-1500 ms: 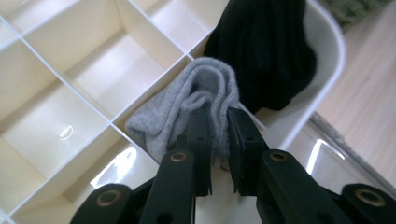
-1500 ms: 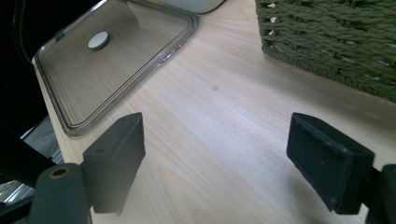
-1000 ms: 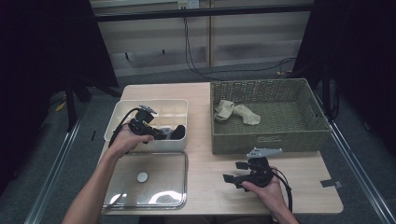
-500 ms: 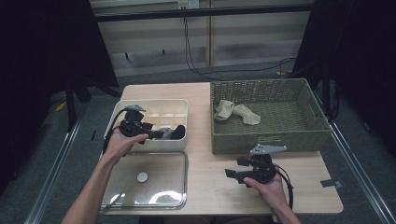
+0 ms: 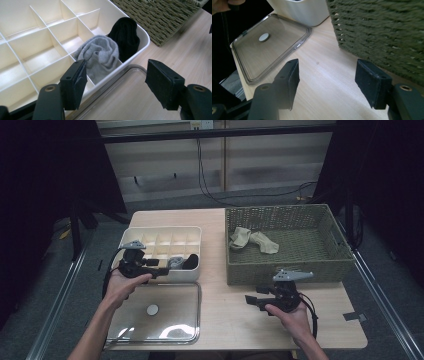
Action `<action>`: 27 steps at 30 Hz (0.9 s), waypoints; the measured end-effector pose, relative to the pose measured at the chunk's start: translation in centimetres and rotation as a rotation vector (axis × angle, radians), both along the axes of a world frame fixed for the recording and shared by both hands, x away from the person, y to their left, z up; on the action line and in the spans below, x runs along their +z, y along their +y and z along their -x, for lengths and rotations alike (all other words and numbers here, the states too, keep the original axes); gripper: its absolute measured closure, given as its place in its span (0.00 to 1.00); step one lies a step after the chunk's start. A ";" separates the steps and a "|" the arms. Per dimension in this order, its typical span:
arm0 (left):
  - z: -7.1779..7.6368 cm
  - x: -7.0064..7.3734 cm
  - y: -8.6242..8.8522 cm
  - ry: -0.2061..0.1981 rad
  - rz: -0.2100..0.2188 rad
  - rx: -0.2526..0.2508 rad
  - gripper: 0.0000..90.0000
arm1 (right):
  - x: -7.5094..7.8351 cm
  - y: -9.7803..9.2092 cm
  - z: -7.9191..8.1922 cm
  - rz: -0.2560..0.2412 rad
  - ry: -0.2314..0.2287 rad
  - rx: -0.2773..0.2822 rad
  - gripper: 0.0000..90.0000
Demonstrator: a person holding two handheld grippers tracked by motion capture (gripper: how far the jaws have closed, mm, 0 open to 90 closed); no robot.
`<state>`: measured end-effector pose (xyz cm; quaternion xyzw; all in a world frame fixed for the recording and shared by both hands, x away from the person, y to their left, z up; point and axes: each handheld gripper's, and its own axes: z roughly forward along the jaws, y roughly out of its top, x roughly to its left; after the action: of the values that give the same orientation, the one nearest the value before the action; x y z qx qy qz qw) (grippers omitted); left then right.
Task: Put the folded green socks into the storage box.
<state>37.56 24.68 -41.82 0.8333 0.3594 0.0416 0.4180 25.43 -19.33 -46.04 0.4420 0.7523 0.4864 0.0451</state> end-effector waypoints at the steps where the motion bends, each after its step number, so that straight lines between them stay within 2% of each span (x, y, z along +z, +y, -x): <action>1: 0.3 -0.1 0.0 -0.004 0.002 -0.002 0.37 | 0.1 -0.1 -0.1 -0.003 -0.003 -0.004 0.41; 3: 1.0 -0.3 0.1 -0.007 0.024 -0.025 0.39 | 0.4 -0.2 -0.2 0.000 -0.007 -0.005 0.41; 5: 1.7 -0.5 0.1 -0.005 0.017 -0.028 0.40 | 0.7 -0.4 -0.4 0.000 -0.013 -0.002 0.43; 6: 2.1 -0.7 0.2 -0.003 0.033 -0.029 0.40 | 0.8 -0.4 -0.5 0.000 -0.019 -0.001 0.44; 10: 3.3 -0.9 0.4 -0.017 0.036 -0.017 0.37 | 1.4 -0.6 -1.0 -0.009 -0.026 -0.003 0.46; 14: 4.5 -1.0 0.8 -0.069 0.041 0.025 0.34 | 2.0 -0.7 -1.4 0.002 -0.036 -0.004 0.47; 16: 5.1 -1.2 0.9 -0.077 0.054 0.026 0.33 | 2.3 -0.7 -1.7 0.008 -0.041 -0.007 0.49; 18: 5.6 -1.4 0.8 -0.092 0.029 0.029 0.31 | 2.5 -0.8 -2.0 0.013 -0.047 0.000 0.50; 19: 5.9 -1.6 0.8 -0.086 0.031 0.025 0.30 | 2.7 -0.8 -2.1 0.014 -0.046 -0.003 0.50; 20: 6.4 -1.9 0.6 -0.094 0.012 0.020 0.28 | 3.0 -1.0 -2.4 0.014 -0.052 -0.002 0.51; 23: 7.0 -2.2 0.6 -0.095 0.019 0.019 0.27 | 3.3 -1.1 -2.7 0.016 -0.058 -0.006 0.52; 27: 8.1 -2.6 0.8 -0.110 0.026 0.046 0.24 | 4.3 -1.3 -3.3 0.022 -0.074 -0.008 0.51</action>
<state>29.45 25.47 -44.44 0.8159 0.3553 0.0922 0.4467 28.77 -20.61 -41.75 0.4263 0.7536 0.4940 0.0798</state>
